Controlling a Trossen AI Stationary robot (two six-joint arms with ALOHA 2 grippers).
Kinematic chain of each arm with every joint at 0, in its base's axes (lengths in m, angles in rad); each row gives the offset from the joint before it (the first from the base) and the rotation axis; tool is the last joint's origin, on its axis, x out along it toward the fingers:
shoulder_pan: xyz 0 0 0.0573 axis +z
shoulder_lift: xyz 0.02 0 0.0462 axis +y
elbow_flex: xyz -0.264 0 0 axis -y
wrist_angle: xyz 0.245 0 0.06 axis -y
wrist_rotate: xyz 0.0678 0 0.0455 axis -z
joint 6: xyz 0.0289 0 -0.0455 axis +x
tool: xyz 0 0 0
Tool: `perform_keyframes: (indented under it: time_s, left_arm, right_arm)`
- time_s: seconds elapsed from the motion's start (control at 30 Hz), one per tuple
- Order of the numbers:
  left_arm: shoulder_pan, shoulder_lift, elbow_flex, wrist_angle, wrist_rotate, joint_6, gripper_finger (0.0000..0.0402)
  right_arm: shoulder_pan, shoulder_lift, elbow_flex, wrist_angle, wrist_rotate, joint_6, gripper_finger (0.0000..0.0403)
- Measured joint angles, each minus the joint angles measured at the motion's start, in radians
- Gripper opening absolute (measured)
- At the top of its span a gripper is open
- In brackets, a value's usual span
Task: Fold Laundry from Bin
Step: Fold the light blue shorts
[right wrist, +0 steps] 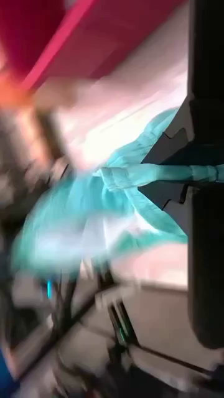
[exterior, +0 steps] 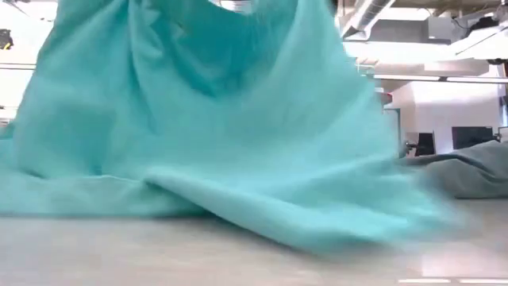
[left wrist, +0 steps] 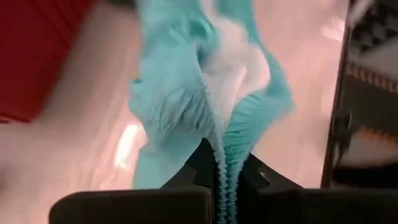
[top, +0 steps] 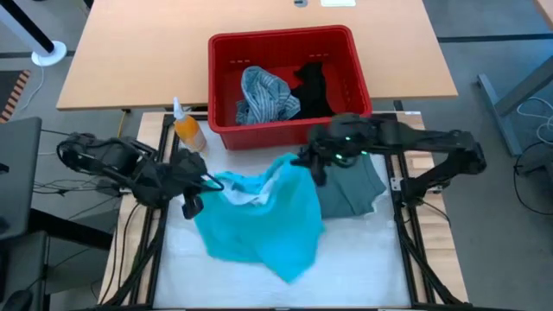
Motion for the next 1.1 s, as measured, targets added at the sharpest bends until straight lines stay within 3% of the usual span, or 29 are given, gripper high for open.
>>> perform_keyframes:
  time_s: [0.13,0.3,0.53,0.7,0.9,1.1]
  left_arm:
    - [0.002,0.025,-0.123,0.045,0.044,0.103,0.0001]
    - [-0.060,0.049,-0.132,0.081,0.038,0.192,0.0001]
    - [-0.260,0.046,0.050,0.436,0.080,0.513,0.0001]
    - [-0.330,0.064,0.145,0.660,0.043,0.743,0.0001]
    - [-0.253,0.067,0.173,0.575,-0.244,0.733,0.0000]
    - [-0.087,0.064,0.257,0.380,-0.363,0.714,0.0000]
  right_arm:
    - [0.046,-0.002,-0.133,0.180,-0.068,0.012,0.0042]
    - [0.202,-0.012,-0.113,0.226,-0.127,-0.059,0.0042]
    - [0.472,-0.046,0.088,0.237,-0.154,-0.079,0.0042]
    - [0.614,-0.048,0.202,0.301,-0.083,-0.249,0.0042]
    - [0.541,-0.052,0.235,0.275,0.049,-0.371,0.0042]
    - [0.321,-0.057,0.277,0.212,0.075,-0.435,0.0042]
